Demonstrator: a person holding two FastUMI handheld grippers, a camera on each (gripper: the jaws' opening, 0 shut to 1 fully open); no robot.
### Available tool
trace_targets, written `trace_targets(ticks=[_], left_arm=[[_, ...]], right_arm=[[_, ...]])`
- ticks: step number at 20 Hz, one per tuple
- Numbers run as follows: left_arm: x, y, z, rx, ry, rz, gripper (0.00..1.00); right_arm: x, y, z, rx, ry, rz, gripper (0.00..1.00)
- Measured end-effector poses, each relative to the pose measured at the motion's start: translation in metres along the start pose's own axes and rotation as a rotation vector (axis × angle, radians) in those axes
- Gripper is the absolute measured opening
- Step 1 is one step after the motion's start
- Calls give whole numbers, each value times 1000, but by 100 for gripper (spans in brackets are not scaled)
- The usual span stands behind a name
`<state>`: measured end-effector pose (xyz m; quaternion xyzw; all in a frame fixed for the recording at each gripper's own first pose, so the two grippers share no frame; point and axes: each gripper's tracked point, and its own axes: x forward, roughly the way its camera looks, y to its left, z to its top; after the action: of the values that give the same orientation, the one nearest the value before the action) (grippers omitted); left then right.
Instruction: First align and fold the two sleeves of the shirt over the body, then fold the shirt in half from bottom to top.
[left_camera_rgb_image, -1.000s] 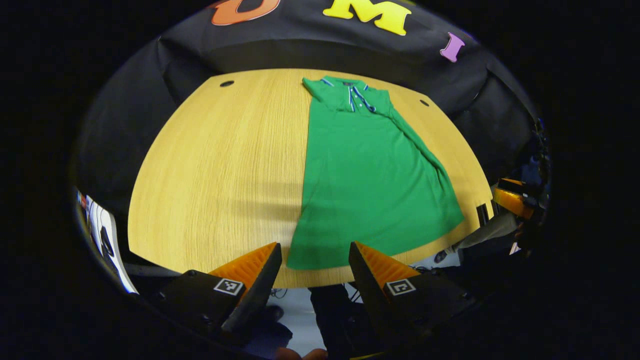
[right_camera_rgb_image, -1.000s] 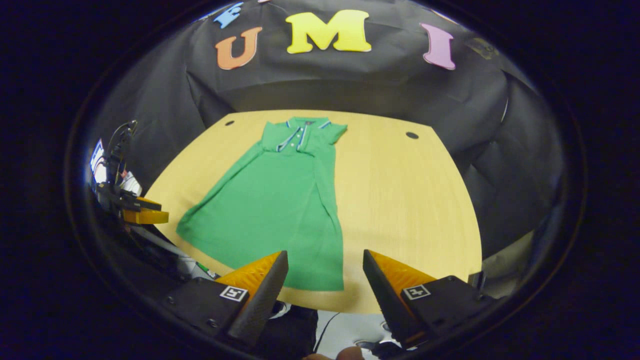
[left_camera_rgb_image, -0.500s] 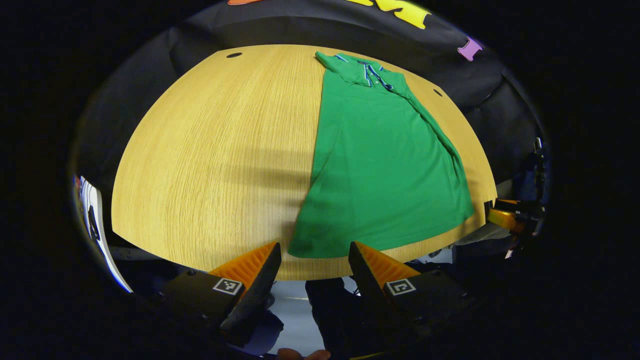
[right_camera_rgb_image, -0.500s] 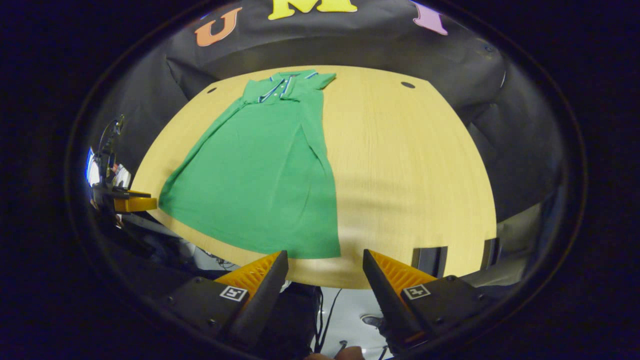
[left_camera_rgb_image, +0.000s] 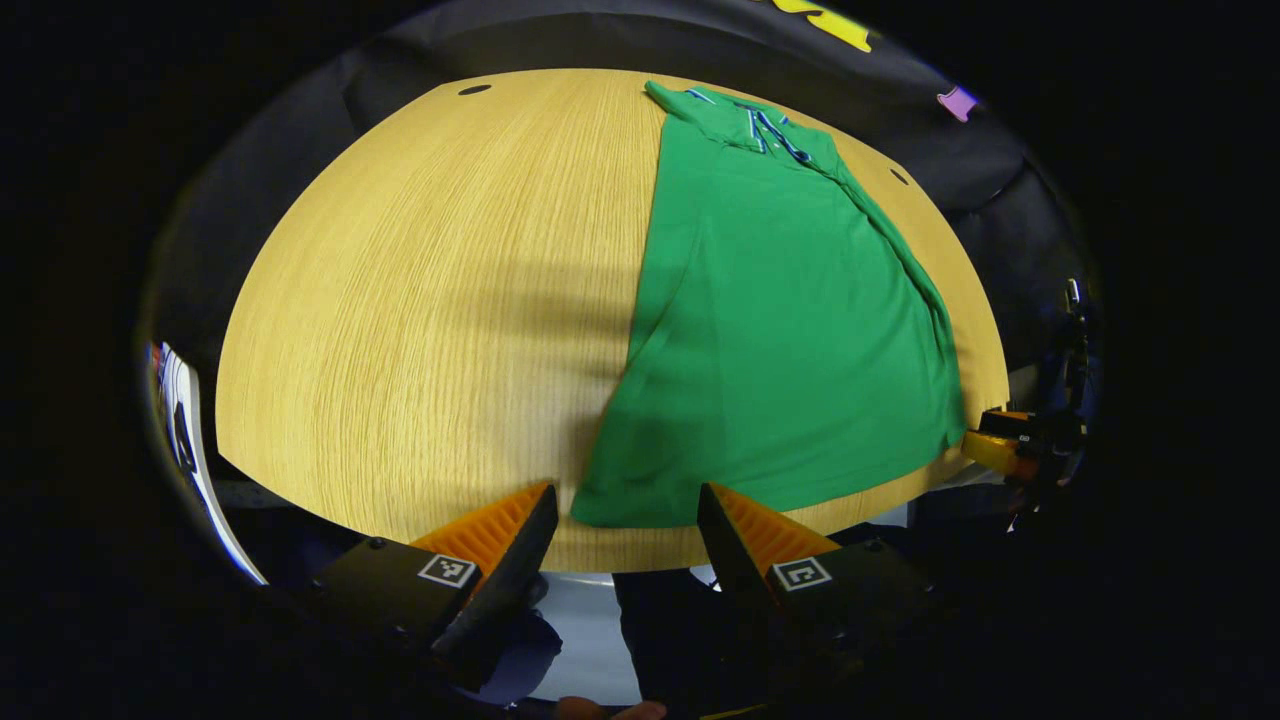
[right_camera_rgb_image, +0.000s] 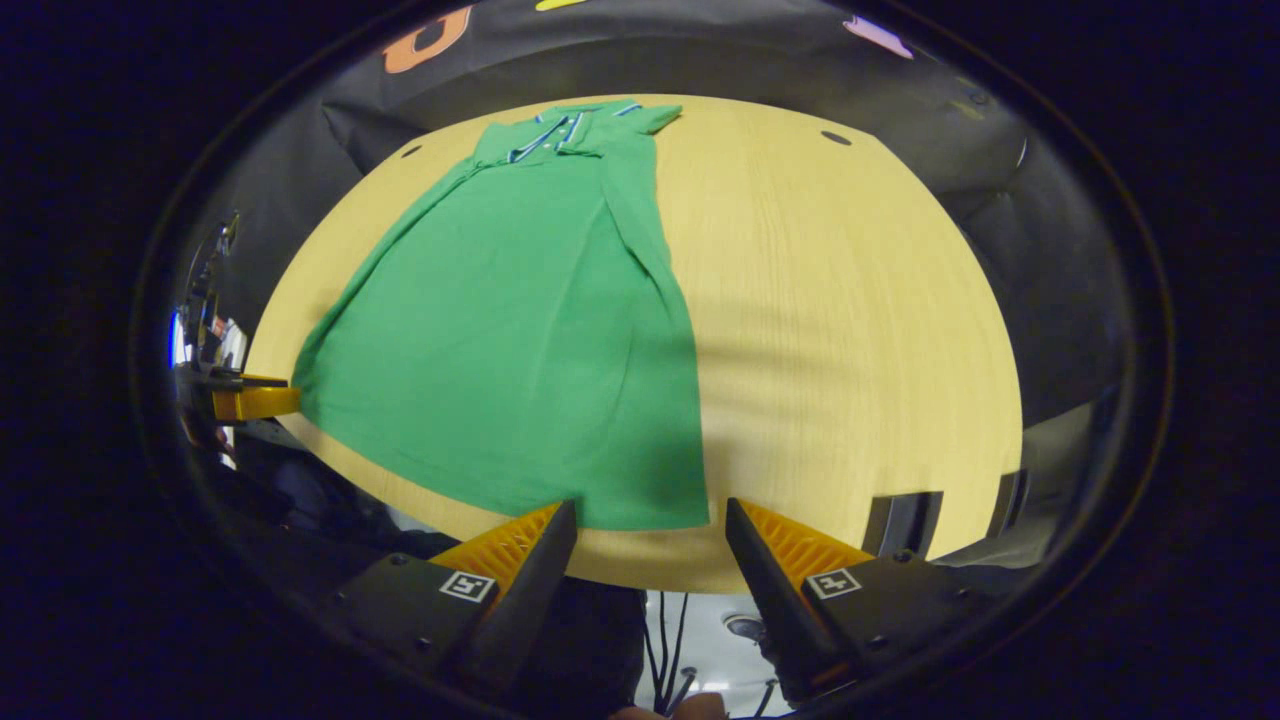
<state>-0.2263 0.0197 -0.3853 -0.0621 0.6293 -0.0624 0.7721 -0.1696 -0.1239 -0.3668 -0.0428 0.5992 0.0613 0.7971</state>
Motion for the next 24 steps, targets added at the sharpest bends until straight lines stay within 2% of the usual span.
trace_targets(ticks=[5, 8, 11, 12, 13, 14, 16, 17, 18, 20, 21, 22, 24], left_arm=[[7, 8, 0, -19, 13, 57, 92], [8, 8, -2, 6, 32, 83, 88], [11, 6, -6, 66, 69, 133, 88], [11, 6, -6, 42, 75, 144, 89], [11, 6, -4, 26, 78, 145, 86], [11, 5, -5, 25, 84, 144, 84], [10, 1, -5, 24, 88, 135, 80], [11, -3, -4, 43, 88, 127, 76], [11, -7, -2, 50, 78, 112, 65], [15, -14, -2, 57, 73, 87, 23], [16, -13, -2, 61, 73, 80, 15], [16, -13, -2, 50, 78, 69, 8], [15, -16, -2, -5, 86, 8, 5]], right_arm=[[16, 5, 3, -8, 28, -5, 96], [19, 6, 5, -40, 33, -18, 96], [16, 6, 4, -12, 43, -26, 97], [17, 8, 4, -11, 42, -26, 87], [18, 11, 4, -19, 52, -24, 82], [17, 14, 5, -32, 53, -21, 69], [18, 19, 5, -44, 47, -21, 51], [18, 19, 5, -53, 48, -24, 41], [14, 22, 8, -43, 37, -11, 29], [17, 21, 7, -30, 55, -4, 10], [17, 20, 12, -19, 39, 0, 10], [17, 21, 9, -9, 59, 5, 3], [15, 20, 10, -5, 56, 27, 2]])
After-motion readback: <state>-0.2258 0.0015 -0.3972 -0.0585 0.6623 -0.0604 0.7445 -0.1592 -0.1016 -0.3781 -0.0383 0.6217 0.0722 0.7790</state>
